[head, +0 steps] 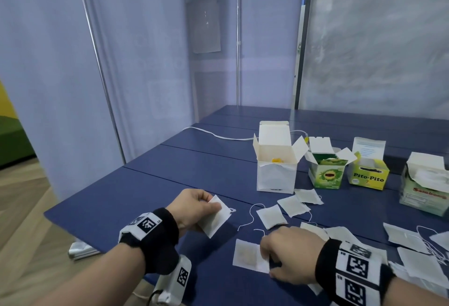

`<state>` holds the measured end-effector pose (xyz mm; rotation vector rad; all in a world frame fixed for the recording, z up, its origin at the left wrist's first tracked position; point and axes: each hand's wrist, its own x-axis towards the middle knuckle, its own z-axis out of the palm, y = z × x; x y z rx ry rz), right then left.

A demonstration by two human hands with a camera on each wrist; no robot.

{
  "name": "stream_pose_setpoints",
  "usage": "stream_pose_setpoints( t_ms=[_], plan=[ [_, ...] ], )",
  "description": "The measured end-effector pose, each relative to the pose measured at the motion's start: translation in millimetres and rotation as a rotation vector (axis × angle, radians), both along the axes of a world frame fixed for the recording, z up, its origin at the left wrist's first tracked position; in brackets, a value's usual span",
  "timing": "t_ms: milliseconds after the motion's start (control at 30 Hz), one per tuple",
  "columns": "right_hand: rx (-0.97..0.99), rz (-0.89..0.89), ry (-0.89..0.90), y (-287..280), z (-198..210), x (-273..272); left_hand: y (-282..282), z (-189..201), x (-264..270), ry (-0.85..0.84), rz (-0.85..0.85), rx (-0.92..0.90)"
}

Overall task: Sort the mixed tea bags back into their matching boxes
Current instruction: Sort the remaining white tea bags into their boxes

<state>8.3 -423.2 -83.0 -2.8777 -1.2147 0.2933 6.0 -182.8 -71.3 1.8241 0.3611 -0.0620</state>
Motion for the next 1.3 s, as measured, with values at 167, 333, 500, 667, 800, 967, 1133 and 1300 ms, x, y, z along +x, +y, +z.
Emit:
stream_pose_setpoints(
  t_ms=[167, 333, 500, 667, 800, 967, 1133, 1300],
  plan=[
    [0.044, 0.065, 0.043, -3.3, 4.5, -7.3, -9.2, 0.3, -5.2, 0.012, -0.049, -0.009],
    [-0.029, 0.070, 0.051, 0.3, 8.0, -16.4, -14.4, -0.8, -8.2, 0.023, -0.070, 0.024],
    [-0.031, 0.148, -0.034, -2.8, 2.1, -25.4, -14.2, -0.5, -11.3, 0.026, -0.073, 0.030],
    [0.003, 0.110, 0.048, -4.8, 6.7, -30.8, -18.7, 0.9, -14.8, 0.015, -0.063, 0.040],
    [-0.042, 0.097, 0.004, -4.8, 8.4, -47.9, -25.2, 3.9, -18.3, 0.017, -0.074, 0.040],
    [-0.134, 0.200, -0.067, -1.3, 7.3, -65.7, -29.2, 9.6, -19.2, -0.005, -0.073, 0.041],
    [-0.145, 0.217, -0.105, -5.7, 8.8, -70.8, -38.5, 9.3, -22.8, -0.012, -0.099, 0.034],
    [0.303, -0.045, 0.113, -30.8, 25.5, -62.7, -49.6, 7.1, -25.1, -0.002, -0.162, -0.019]
  ],
)
